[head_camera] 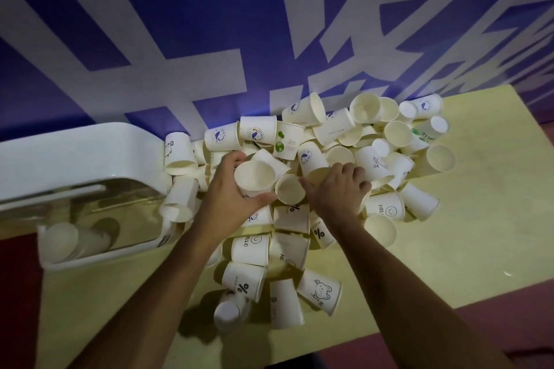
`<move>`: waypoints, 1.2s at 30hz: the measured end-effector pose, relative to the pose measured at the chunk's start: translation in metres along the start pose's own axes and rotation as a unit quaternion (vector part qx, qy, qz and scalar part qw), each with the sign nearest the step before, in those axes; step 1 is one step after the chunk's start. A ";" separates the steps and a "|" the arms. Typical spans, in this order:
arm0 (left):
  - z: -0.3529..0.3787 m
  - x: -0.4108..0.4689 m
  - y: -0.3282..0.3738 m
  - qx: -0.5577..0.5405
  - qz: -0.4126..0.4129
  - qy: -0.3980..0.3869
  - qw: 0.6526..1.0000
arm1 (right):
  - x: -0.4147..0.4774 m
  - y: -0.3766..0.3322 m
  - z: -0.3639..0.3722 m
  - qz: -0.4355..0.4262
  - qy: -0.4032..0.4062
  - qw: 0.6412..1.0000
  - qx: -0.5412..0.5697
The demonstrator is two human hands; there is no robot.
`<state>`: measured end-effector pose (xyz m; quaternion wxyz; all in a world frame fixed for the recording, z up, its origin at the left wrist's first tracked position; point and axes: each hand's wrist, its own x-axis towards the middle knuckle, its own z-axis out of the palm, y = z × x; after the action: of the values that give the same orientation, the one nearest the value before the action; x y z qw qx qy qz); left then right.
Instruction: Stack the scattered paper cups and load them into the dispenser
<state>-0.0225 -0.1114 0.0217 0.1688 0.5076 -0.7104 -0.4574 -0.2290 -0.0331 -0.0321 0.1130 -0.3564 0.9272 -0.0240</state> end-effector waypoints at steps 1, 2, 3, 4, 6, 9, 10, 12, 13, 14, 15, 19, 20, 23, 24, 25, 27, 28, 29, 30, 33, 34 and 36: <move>0.003 -0.004 -0.002 0.000 -0.002 0.000 1.000 | 0.000 0.001 0.001 0.002 0.004 1.000 0.005; 0.005 -0.007 -0.004 0.001 0.004 0.002 1.000 | 0.000 0.001 0.002 0.002 0.012 1.000 0.015; 0.006 -0.010 -0.006 -0.002 0.016 0.004 1.000 | -0.001 0.002 0.002 -0.001 0.027 0.999 0.031; 0.006 -0.013 -0.008 -0.012 0.026 0.006 1.000 | -0.003 0.002 0.003 -0.007 0.046 0.997 0.054; 0.003 -0.018 -0.014 -0.037 0.032 0.014 0.999 | -0.008 0.005 0.003 -0.029 0.080 0.989 0.123; -0.005 -0.025 -0.022 -0.071 0.031 0.032 0.996 | -0.019 0.008 -0.002 -0.085 0.082 0.965 0.235; -0.008 -0.028 -0.023 -0.076 0.035 0.037 0.996 | -0.023 0.009 -0.006 -0.098 0.076 0.958 0.257; -0.018 -0.034 -0.026 -0.088 0.044 0.044 0.994 | -0.033 0.007 -0.013 -0.116 0.080 0.953 0.268; -0.024 -0.037 -0.028 -0.095 0.049 0.047 0.993 | -0.039 0.004 -0.016 -0.122 0.088 0.952 0.265; -0.030 -0.041 -0.032 -0.100 0.056 0.051 0.992 | -0.045 0.001 -0.020 -0.129 0.097 0.951 0.262; -0.036 -0.044 -0.036 -0.100 0.062 0.056 0.991 | -0.052 -0.003 -0.024 -0.137 0.107 0.949 0.263; -0.071 -0.062 -0.061 -0.114 0.068 0.063 0.989 | -0.084 -0.028 -0.034 -0.169 0.140 0.939 0.266; -0.079 -0.066 -0.066 -0.107 0.067 0.064 0.990 | -0.093 -0.036 -0.036 -0.172 0.138 0.938 0.269; -0.114 -0.082 -0.088 -0.090 0.057 0.075 0.992 | -0.125 -0.069 -0.041 -0.191 0.122 0.936 0.271; -0.127 -0.088 -0.095 -0.099 0.054 0.076 0.991 | -0.137 -0.082 -0.042 -0.198 0.112 0.935 0.271; -0.138 -0.093 -0.102 -0.109 0.051 0.075 0.990 | -0.147 -0.093 -0.043 -0.199 0.099 0.936 0.274; -0.165 -0.107 -0.119 -0.122 0.046 0.078 0.988 | -0.167 -0.120 -0.039 -0.209 0.077 0.934 0.279; -0.180 -0.115 -0.128 -0.125 0.043 0.082 0.988 | -0.176 -0.135 -0.035 -0.220 0.073 0.932 0.280; -0.194 -0.122 -0.137 -0.123 0.040 0.088 0.988 | -0.185 -0.149 -0.031 -0.231 0.071 0.929 0.282; -0.205 -0.128 -0.143 -0.122 0.037 0.093 0.988 | -0.192 -0.160 -0.027 -0.238 0.068 0.926 0.285; -0.241 -0.144 -0.169 -0.125 0.029 0.118 0.985 | -0.216 -0.205 -0.011 -0.248 0.046 0.921 0.298; -0.251 -0.148 -0.178 -0.127 0.025 0.130 0.983 | -0.223 -0.218 -0.005 -0.254 0.037 0.919 0.300; -0.265 -0.153 -0.195 -0.132 0.014 0.158 0.978 | -0.234 -0.242 0.004 -0.266 0.017 0.915 0.303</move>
<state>0.3405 -0.1171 0.0351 0.3509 0.5367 -0.6149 -0.4591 0.0991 -0.0574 0.0394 0.1895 -0.5381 0.7483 -0.3385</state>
